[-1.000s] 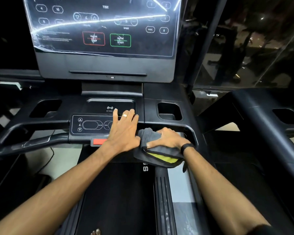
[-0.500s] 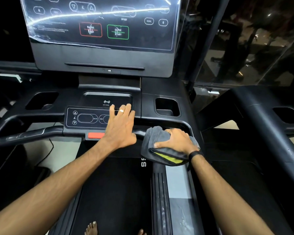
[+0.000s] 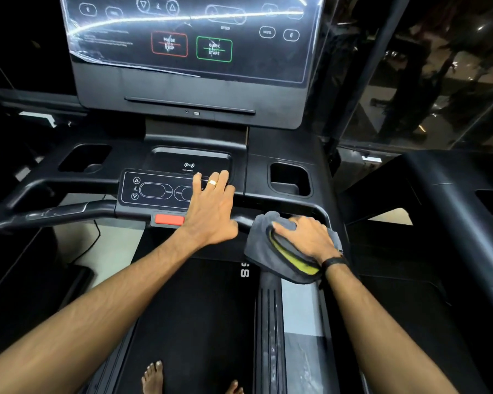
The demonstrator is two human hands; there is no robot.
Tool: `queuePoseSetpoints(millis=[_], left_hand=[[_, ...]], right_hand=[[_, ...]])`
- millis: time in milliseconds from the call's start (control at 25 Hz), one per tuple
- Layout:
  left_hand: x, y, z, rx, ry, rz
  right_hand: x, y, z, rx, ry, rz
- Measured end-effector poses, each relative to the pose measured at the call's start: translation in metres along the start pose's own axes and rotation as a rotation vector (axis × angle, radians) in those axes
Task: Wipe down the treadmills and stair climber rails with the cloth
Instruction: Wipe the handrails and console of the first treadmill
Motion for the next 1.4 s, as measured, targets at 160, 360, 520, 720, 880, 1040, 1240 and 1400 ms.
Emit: queuePoseSetpoints(millis=[160, 360, 520, 720, 880, 1040, 1240, 1400], left_hand=[[0.002, -0.002, 0.0, -0.011, -0.006, 0.005], [0.0, -0.003, -0.001, -0.005, -0.044, 0.008], [-0.001, -0.004, 0.003, -0.017, -0.058, 0.001], [-0.001, -0.005, 0.002, -0.07, -0.047, 0.018], [0.003, -0.009, 0.003, -0.069, -0.056, 0.04], [0.017, -0.022, 0.011, -0.087, -0.244, 0.046], [0.032, -0.065, 0.032, -0.102, -0.367, -0.017], [0.071, -0.089, 0.044, -0.109, -0.397, -0.096]], right_hand=[[0.008, -0.001, 0.003, -0.075, 0.024, 0.06], [0.011, -0.025, 0.024, -0.398, 0.037, -0.093], [0.005, -0.032, 0.038, -0.544, 0.097, -0.17], [-0.002, -0.04, 0.048, -0.525, 0.091, -0.194], [0.014, -0.035, 0.039, -0.543, 0.05, -0.095], [0.03, -0.026, 0.033, -0.512, -0.004, 0.115], [0.054, -0.021, 0.037, -0.601, 0.085, 0.13], [0.104, -0.003, 0.063, -0.57, 0.153, 0.038]])
Point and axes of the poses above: each hand's wrist, its own y-axis towards the middle knuckle, its own z-axis out of the palm, x = y × z, the point moved 1 cm from there along y, towards the middle knuckle, and after that the axes turned 14 degrees about y, right-handed, at the moved point
